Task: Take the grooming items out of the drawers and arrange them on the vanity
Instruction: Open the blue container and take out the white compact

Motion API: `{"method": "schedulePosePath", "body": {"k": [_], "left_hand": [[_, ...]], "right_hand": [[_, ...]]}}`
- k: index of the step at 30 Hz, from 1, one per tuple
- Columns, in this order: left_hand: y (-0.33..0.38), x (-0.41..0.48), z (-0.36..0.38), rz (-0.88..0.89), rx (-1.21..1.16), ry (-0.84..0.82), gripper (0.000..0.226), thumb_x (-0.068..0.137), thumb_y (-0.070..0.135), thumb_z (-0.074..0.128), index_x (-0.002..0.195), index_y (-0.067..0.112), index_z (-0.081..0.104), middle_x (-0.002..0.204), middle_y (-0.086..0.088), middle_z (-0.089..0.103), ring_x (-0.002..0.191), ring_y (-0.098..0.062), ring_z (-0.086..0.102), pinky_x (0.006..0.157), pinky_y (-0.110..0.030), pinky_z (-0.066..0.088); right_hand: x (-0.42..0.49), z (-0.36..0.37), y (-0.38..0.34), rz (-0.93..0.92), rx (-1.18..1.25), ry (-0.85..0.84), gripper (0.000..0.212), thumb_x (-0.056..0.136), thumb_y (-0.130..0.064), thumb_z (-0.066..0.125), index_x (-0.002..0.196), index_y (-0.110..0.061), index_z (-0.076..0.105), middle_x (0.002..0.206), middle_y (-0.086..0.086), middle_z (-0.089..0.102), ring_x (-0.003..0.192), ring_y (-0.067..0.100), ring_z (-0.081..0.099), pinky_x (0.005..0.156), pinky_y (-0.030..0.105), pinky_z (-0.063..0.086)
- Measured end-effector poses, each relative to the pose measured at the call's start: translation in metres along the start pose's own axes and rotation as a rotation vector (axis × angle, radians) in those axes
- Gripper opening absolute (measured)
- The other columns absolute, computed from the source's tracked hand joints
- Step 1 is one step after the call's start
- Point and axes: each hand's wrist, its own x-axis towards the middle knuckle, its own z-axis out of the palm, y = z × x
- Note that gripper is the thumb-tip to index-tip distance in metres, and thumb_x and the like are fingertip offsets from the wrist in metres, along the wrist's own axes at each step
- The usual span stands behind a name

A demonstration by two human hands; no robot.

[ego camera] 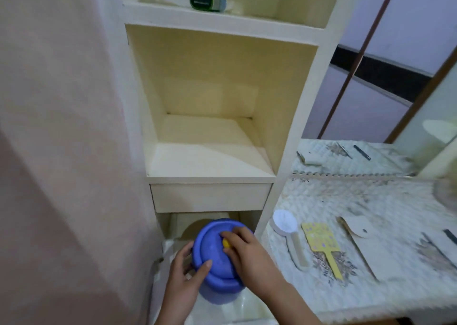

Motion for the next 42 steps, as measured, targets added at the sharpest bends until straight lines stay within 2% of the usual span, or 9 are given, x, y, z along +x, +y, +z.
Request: {"method": "schedulePosePath", "body": {"k": [3,6,10,14,19,24,30,34,42], "left_hand": [[-0.003,0.001,0.001,0.054,0.037,-0.009,0.049,0.060,0.015,0.082,0.098,0.024,0.052,0.109,-0.006,0.056,0.085,-0.004,0.063,0.065,0.000,0.047],[-0.005,0.000,-0.001,0.048,0.042,-0.024,0.041,0.078,-0.009,0.064,0.108,0.015,0.048,0.111,-0.010,0.053,0.090,-0.019,0.057,0.062,0.001,0.046],[-0.005,-0.013,0.002,-0.001,0.071,0.019,0.038,0.084,0.004,0.060,0.117,0.019,0.048,0.108,-0.006,0.056,0.087,-0.018,0.058,0.070,-0.013,0.050],[-0.016,-0.034,0.012,-0.078,0.081,0.143,0.041,0.082,0.027,0.066,0.117,0.013,0.051,0.104,-0.009,0.056,0.097,-0.031,0.057,0.091,-0.046,0.043],[-0.054,-0.071,0.033,-0.175,0.196,0.167,0.017,0.093,0.019,0.050,0.080,0.014,0.059,0.079,-0.012,0.068,0.074,-0.017,0.064,0.073,-0.030,0.047],[-0.091,-0.114,0.093,-0.309,0.532,-0.186,0.032,0.083,0.006,0.064,0.065,0.032,0.066,0.064,0.009,0.070,0.068,0.004,0.061,0.064,-0.002,0.042],[-0.089,-0.137,0.182,-0.268,0.726,-0.354,0.020,0.087,0.016,0.059,0.082,0.035,0.058,0.086,0.015,0.065,0.078,0.020,0.056,0.067,0.003,0.039],[-0.089,-0.149,0.197,-0.249,0.932,-0.530,0.028,0.088,0.022,0.057,0.079,0.047,0.048,0.088,0.028,0.056,0.086,0.006,0.056,0.072,-0.002,0.039],[-0.053,-0.101,0.230,-0.124,0.788,-0.431,0.020,0.089,0.019,0.057,0.094,0.039,0.056,0.095,0.016,0.063,0.086,0.013,0.057,0.071,-0.004,0.044]], "right_hand": [[-0.006,0.002,0.002,0.026,0.064,0.010,0.048,0.092,-0.036,0.039,0.138,-0.020,0.037,0.145,0.003,0.033,0.135,0.013,0.031,0.104,0.007,0.014],[-0.019,0.000,0.008,0.026,0.105,0.052,0.061,0.084,-0.046,0.043,0.139,-0.021,0.034,0.146,-0.001,0.033,0.132,0.000,0.024,0.104,0.003,0.009],[-0.044,-0.001,0.024,0.062,0.145,0.129,0.070,0.079,-0.065,0.040,0.132,-0.020,0.045,0.136,-0.003,0.046,0.127,0.004,0.036,0.107,0.009,0.022],[-0.074,-0.007,0.057,0.160,0.136,0.143,0.051,0.082,-0.048,0.041,0.124,-0.020,0.053,0.124,-0.003,0.056,0.116,0.004,0.045,0.100,0.008,0.029],[-0.123,-0.021,0.119,0.320,0.166,0.016,0.036,0.091,-0.032,0.045,0.122,-0.017,0.055,0.120,-0.003,0.059,0.112,0.009,0.052,0.088,0.009,0.036],[-0.180,-0.051,0.194,0.482,0.264,-0.062,0.030,0.091,-0.025,0.052,0.120,-0.017,0.056,0.107,-0.003,0.064,0.103,0.009,0.058,0.085,0.012,0.044],[-0.236,-0.083,0.277,0.630,0.265,-0.200,0.029,0.090,-0.023,0.055,0.118,-0.016,0.058,0.098,-0.007,0.059,0.093,0.009,0.056,0.082,0.018,0.043],[-0.256,-0.090,0.309,0.725,0.212,-0.378,0.031,0.089,-0.023,0.056,0.118,-0.012,0.058,0.113,0.005,0.064,0.099,0.015,0.059,0.076,0.017,0.037],[-0.199,-0.123,0.307,0.603,0.313,-0.251,0.028,0.086,-0.025,0.060,0.113,-0.019,0.061,0.098,-0.005,0.063,0.086,0.003,0.058,0.072,0.011,0.043]]}}
